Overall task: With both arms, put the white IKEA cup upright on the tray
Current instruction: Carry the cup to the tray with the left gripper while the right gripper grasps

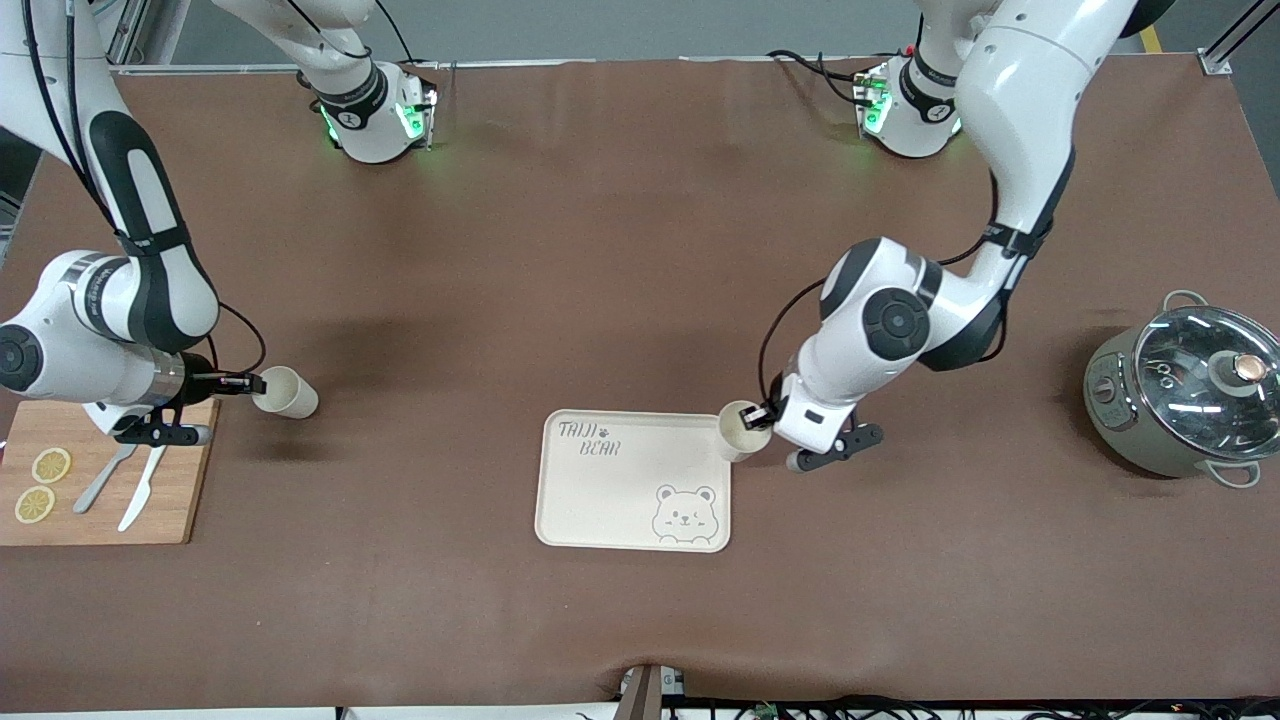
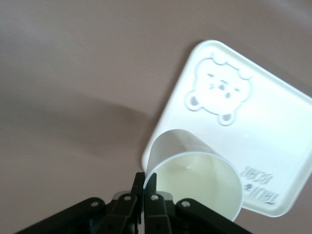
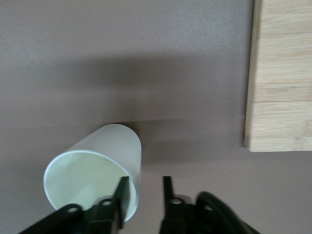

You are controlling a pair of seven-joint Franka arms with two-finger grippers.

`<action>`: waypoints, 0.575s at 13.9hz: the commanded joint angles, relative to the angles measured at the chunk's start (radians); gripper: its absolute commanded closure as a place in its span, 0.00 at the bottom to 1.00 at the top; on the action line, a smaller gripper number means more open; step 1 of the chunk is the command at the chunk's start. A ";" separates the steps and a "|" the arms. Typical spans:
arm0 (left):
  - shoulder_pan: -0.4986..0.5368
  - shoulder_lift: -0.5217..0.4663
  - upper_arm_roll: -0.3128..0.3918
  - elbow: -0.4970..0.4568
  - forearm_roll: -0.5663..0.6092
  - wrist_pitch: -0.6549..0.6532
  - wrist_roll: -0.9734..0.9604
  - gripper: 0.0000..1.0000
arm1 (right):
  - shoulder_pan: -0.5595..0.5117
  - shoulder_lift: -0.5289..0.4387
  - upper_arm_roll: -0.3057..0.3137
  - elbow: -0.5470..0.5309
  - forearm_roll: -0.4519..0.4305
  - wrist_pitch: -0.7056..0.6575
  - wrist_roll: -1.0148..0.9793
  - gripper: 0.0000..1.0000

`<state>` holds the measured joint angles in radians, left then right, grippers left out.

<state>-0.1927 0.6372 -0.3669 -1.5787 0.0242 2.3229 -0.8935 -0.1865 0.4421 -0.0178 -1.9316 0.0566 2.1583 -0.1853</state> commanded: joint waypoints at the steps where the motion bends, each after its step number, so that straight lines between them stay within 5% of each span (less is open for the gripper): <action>1: -0.050 0.093 0.019 0.118 -0.013 -0.023 -0.031 1.00 | -0.002 -0.025 0.006 -0.030 0.023 0.028 -0.013 1.00; 8: -0.157 0.136 0.140 0.120 -0.006 -0.023 -0.030 0.98 | 0.027 -0.026 0.006 0.069 0.077 -0.059 0.058 1.00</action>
<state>-0.3304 0.7628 -0.2468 -1.4907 0.0242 2.3214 -0.9169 -0.1804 0.4398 -0.0131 -1.9160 0.1103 2.1654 -0.1757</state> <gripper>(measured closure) 0.969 0.974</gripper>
